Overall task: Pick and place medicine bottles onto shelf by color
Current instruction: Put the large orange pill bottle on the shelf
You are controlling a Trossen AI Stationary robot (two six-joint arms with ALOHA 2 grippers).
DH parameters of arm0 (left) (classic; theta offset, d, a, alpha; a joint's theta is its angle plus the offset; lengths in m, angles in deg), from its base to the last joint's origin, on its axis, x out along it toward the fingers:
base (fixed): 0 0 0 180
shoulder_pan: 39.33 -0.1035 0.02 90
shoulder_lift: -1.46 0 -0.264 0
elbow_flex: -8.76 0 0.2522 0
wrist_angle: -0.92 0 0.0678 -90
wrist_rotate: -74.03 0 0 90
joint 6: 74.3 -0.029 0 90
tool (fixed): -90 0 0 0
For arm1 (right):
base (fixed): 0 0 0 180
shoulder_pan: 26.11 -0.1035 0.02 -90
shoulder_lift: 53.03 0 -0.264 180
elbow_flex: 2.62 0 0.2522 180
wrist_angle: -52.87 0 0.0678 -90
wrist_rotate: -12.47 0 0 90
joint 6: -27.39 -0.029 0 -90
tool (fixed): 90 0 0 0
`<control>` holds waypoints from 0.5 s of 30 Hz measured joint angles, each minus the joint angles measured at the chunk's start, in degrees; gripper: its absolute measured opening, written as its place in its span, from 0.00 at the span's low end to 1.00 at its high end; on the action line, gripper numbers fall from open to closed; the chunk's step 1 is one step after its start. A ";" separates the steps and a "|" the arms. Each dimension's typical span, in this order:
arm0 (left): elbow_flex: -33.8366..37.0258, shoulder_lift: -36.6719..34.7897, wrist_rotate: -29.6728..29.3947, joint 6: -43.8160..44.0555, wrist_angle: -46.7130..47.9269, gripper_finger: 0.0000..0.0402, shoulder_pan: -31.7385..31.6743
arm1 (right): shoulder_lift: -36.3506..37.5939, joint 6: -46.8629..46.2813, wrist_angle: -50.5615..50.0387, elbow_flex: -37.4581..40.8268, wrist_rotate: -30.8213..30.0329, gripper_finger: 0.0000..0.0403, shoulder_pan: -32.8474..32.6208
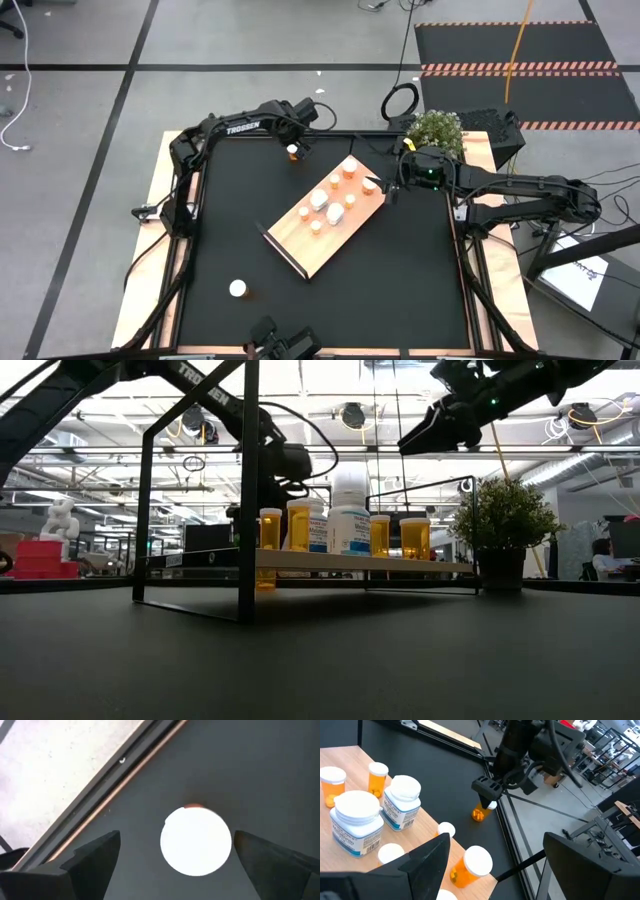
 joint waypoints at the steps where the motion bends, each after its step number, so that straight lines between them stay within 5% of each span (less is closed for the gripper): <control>1: 0.00 0.00 -0.07 0.02 -0.44 0.97 0.00 | 0.00 0.09 0.00 0.00 0.00 0.78 0.00; 8: 0.00 0.07 2.45 -0.68 -1.35 0.95 -0.49 | 0.00 0.58 -0.10 0.00 0.00 0.78 0.00; 15: 0.00 0.28 2.94 -0.57 -1.02 0.76 -0.46 | 0.01 0.61 -1.03 0.00 1.72 0.78 0.00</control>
